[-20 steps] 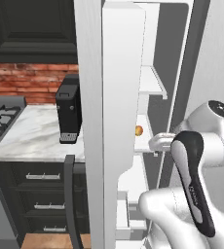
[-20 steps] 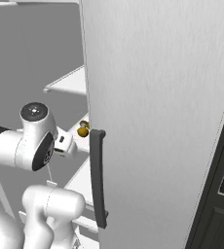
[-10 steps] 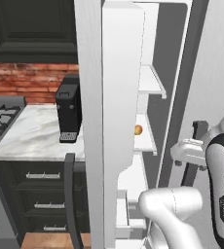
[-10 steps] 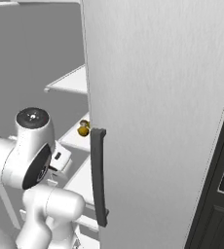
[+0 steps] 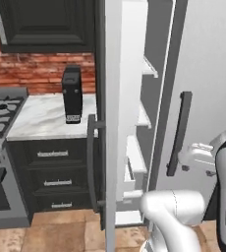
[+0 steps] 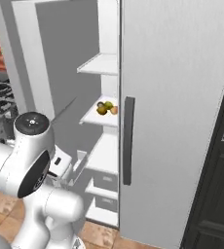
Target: Take the pear and lemon from the highest rack and move them to the second highest rack where the mushroom and mango are located, to maximize freezer space. Close the freezer door after rearranging.
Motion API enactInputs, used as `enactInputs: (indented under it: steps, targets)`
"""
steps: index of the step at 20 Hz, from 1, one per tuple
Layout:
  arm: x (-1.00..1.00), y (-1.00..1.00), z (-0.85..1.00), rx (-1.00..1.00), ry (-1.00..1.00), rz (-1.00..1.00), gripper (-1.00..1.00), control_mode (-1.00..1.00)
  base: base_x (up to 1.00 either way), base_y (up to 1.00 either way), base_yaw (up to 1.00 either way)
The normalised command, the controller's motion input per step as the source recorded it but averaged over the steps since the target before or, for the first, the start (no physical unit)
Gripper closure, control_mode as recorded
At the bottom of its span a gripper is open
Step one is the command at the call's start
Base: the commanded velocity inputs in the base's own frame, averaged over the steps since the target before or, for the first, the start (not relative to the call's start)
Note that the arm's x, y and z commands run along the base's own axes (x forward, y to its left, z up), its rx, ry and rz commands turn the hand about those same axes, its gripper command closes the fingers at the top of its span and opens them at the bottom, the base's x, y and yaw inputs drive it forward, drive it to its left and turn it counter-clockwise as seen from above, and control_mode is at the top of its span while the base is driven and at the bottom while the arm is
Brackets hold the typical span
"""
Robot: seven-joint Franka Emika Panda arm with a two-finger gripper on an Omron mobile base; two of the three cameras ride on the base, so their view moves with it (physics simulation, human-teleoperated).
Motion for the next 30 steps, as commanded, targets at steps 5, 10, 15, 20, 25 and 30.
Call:
enactInputs:
  steps: [5,10,15,20,25,30]
  targets:
    - [0.0,0.0,0.0,0.0,0.0,0.0,-1.0,1.0,-0.39,0.97,-0.29]
    - [0.0,0.0,0.0,0.0,0.0,0.0,-1.0,1.0,-0.12,1.0,-0.27]
    - [0.0,0.0,0.0,0.0,0.0,0.0,-1.0,1.0,0.16,0.99,-0.19]
    - [0.0,0.0,0.0,0.0,0.0,0.0,-1.0,1.0,0.47,0.91,-0.37]
    - [0.0,0.0,0.0,0.0,0.0,0.0,-1.0,1.0,0.63,0.63,-0.37]
    - [0.0,0.0,0.0,0.0,0.0,0.0,-1.0,1.0,0.64,0.3,-0.42]
